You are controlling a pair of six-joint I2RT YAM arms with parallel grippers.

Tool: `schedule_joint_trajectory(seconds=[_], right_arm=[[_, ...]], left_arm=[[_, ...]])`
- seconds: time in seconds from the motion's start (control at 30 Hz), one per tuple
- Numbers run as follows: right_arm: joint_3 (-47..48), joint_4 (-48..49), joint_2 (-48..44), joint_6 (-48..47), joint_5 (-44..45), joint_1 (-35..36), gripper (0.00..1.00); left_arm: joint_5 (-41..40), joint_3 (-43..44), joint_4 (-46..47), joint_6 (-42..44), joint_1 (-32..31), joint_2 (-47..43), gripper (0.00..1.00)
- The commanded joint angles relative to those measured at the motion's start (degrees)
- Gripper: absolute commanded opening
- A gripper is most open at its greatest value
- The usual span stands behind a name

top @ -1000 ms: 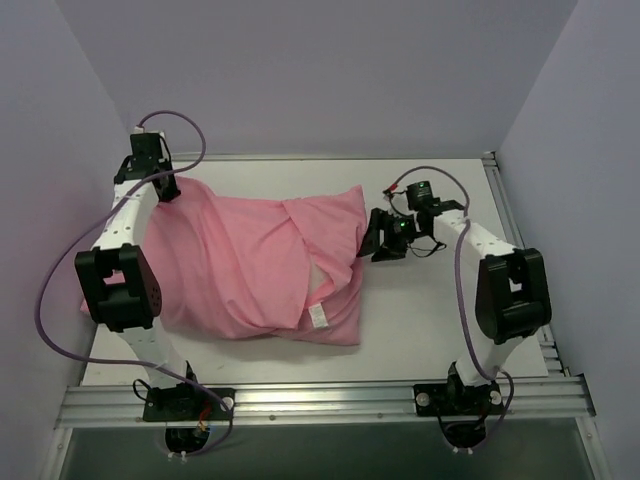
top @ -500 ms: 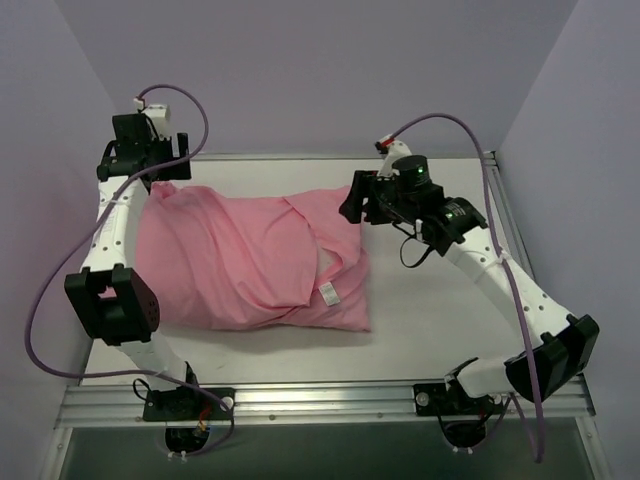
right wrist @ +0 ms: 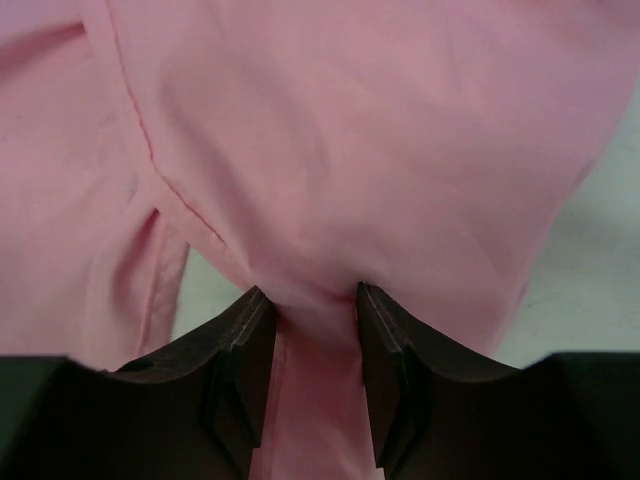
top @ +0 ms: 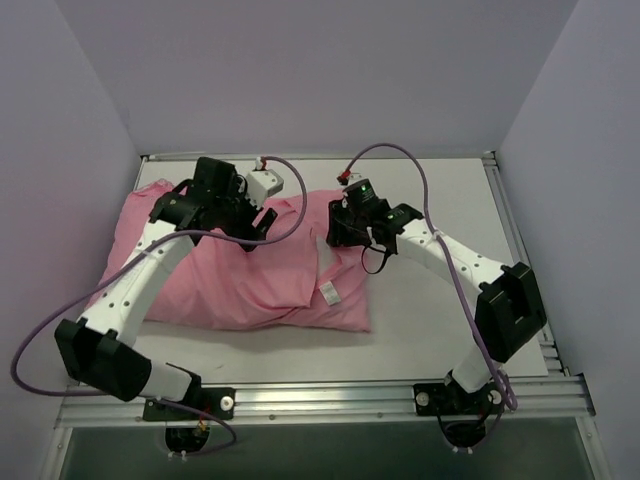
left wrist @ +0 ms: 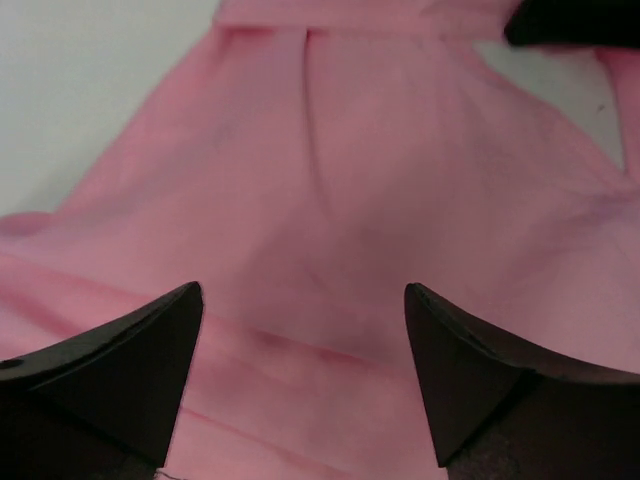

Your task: Remove the pillowcase from the pillow

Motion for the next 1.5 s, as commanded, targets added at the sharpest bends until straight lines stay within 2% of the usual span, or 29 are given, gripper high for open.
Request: schedule_joint_trajectory(seconds=[0.0, 0.03, 0.1, 0.13, 0.2, 0.23, 0.43, 0.53, 0.67, 0.7, 0.8, 0.83, 0.9, 0.93, 1.03, 1.1, 1.23, 1.33, 1.47], right_arm=[[-1.48, 1.10, -1.78, 0.09, 7.52, -1.92, 0.37], [-2.96, 1.45, -2.04, 0.27, 7.36, -2.45, 0.28], [-4.38, 2.24, -2.57, 0.27, 6.92, -3.51, 0.18], [-5.78, 2.51, -2.83, 0.27, 6.92, -4.12, 0.07], [-7.54, 3.47, -3.10, 0.53, 6.49, -7.09, 0.00], [-8.68, 3.91, -4.05, 0.80, 6.57, -8.59, 0.00], [-18.17, 10.14, -7.23, 0.62, 1.13, -21.32, 0.00], [-22.22, 13.22, -5.04, 0.45, -3.26, -23.46, 0.00], [-24.07, 19.99, -2.49, 3.25, -10.47, -19.79, 0.00], [-24.16, 21.22, -2.13, 4.04, -11.35, -19.08, 0.00], [-23.64, 25.00, -1.34, 6.76, -15.74, -17.75, 0.00], [-22.94, 25.79, -0.99, 7.12, -17.23, -17.58, 0.00], [-22.40, 25.89, -0.46, 7.48, -17.60, -17.40, 0.00], [-22.14, 25.80, -0.37, 7.48, -17.60, -17.57, 0.00], [-22.57, 26.06, -0.02, 8.00, -17.68, -18.19, 0.00], [-22.93, 26.85, -0.28, 8.97, -19.00, -18.63, 0.00], [-22.76, 26.77, -1.51, 9.76, -19.53, -19.24, 0.00], [-21.62, 25.72, -2.39, 9.94, -19.80, -19.33, 0.00], [-20.56, 24.83, -3.53, 10.20, -19.80, -19.42, 0.00]], left_arm=[[-4.57, -5.10, -2.34, 5.82, -0.92, 3.44, 0.80], [-4.75, -6.94, -1.99, 6.18, -0.92, 4.31, 0.61], [-4.23, -8.88, -0.33, 7.06, -0.92, 4.67, 0.47], [-4.23, -10.63, 0.38, 7.32, -0.92, 4.67, 0.32], [-5.19, -12.22, 1.96, 7.76, -0.83, 4.67, 0.14], [-5.98, -12.92, 2.40, 7.85, -0.83, 4.50, 0.04], [-11.26, -18.02, 5.04, 10.83, 1.79, 2.39, 0.02], [-11.79, -18.64, 5.39, 11.71, 4.25, 1.51, 0.02], [-11.01, -16.89, 4.52, 14.79, 3.22, -0.16, 0.06], [-9.34, -14.19, 3.73, 15.14, 2.51, -0.86, 0.25], [-2.13, -7.77, 0.57, 15.41, -2.14, -0.61, 0.71], [0.14, -1.74, -0.31, 15.15, -3.80, 0.09, 0.74], [0.34, 5.84, -3.30, 13.83, -9.23, 4.72, 0.78], [-0.27, 14.06, -4.18, 11.65, -11.01, 6.76, 0.78], [-0.28, 24.74, -6.82, 9.70, -16.99, 15.11, 0.79], [-0.53, 25.83, -7.26, 10.39, -21.63, 20.28, 0.80], [-2.03, 23.55, -6.74, 11.46, -26.75, 26.20, 0.76], [-2.82, 19.95, -3.05, 9.53, -27.20, 28.13, 0.77], [-7.82, 16.96, -0.68, 9.17, -27.29, 31.21, 0.81]])
